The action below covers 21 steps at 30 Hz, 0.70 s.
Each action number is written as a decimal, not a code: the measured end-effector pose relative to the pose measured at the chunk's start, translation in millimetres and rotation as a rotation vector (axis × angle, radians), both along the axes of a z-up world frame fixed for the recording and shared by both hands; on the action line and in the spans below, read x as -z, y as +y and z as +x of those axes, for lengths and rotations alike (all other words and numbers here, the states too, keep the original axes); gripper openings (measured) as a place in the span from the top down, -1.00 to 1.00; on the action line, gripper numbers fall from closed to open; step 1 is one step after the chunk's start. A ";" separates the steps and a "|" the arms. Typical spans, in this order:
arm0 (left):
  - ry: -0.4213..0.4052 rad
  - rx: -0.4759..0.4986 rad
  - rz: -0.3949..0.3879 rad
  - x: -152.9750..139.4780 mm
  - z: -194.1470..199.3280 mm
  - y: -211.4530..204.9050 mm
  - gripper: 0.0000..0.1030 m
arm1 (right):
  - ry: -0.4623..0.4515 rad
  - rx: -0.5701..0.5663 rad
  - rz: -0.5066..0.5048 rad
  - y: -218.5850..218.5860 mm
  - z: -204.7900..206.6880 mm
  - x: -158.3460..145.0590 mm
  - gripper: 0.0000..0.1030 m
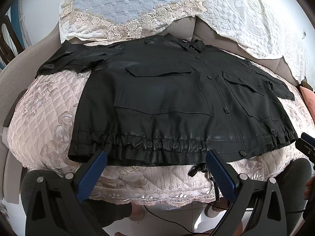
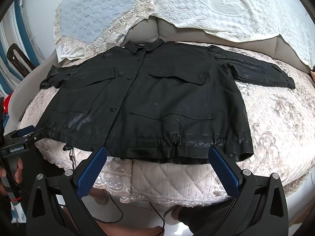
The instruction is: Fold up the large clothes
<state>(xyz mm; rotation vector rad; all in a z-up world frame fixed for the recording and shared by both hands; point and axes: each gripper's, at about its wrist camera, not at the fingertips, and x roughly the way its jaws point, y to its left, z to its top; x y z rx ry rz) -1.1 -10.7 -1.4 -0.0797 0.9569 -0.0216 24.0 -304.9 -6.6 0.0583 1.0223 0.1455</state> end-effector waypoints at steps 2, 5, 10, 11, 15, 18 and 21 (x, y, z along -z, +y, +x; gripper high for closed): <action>0.001 -0.004 -0.006 0.3 0.1 0.2 -0.98 | -0.005 0.005 0.002 0.0 0.0 -0.8 -1.00; 0.002 -0.006 -0.009 0.5 0.1 1.2 -0.98 | -0.004 0.008 0.004 0.2 0.6 -1.5 -1.00; 0.003 -0.005 -0.013 1.5 -0.4 2.4 -0.98 | 0.008 -0.004 0.000 2.5 -0.2 -1.5 -1.00; 0.001 -0.001 -0.010 1.6 -0.5 2.5 -0.98 | 0.011 -0.007 -0.003 3.2 -0.5 -1.4 -1.00; -0.013 0.006 -0.016 0.9 -3.1 3.1 -0.98 | 0.017 -0.013 -0.002 6.7 -1.7 -3.1 -1.00; -0.022 0.011 -0.025 -0.4 -3.9 2.3 -0.98 | 0.015 -0.008 -0.011 7.2 -1.2 -4.5 -1.00; -0.029 0.016 -0.042 -1.3 -4.1 3.7 -0.98 | 0.013 -0.003 -0.020 8.1 -0.6 -6.7 -1.00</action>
